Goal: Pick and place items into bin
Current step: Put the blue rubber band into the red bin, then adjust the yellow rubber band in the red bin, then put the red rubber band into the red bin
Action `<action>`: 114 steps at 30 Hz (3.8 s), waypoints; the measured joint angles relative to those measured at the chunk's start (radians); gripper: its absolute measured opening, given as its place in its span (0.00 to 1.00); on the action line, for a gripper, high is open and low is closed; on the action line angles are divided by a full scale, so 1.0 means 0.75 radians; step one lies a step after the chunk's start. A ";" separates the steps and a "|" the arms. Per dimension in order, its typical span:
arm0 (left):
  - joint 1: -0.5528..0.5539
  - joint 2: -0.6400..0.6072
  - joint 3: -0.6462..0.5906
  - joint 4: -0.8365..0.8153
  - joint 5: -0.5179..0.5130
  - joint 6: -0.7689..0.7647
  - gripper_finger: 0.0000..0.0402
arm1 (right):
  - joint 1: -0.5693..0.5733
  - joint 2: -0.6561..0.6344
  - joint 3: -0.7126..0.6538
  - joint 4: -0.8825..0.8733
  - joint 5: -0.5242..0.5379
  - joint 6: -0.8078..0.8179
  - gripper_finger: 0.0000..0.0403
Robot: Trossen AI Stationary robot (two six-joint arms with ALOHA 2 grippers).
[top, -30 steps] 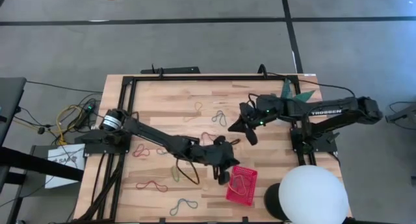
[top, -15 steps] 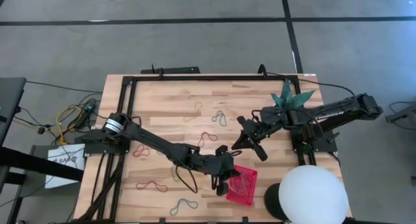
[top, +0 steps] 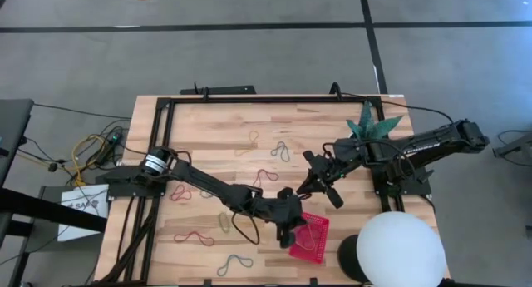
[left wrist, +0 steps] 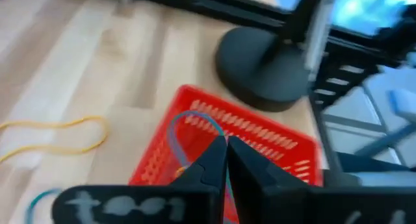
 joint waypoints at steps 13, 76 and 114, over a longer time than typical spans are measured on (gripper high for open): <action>0.007 -0.003 0.000 -0.074 0.130 -0.012 0.25 | 0.000 0.000 0.000 0.000 0.000 -0.009 0.00; 0.022 -0.023 -0.045 -0.257 -0.073 -0.153 0.00 | 0.000 0.001 0.000 0.007 0.000 -0.009 0.00; 0.020 0.045 0.113 -0.351 0.032 -0.048 0.00 | -0.006 0.001 0.001 0.006 0.000 -0.010 0.00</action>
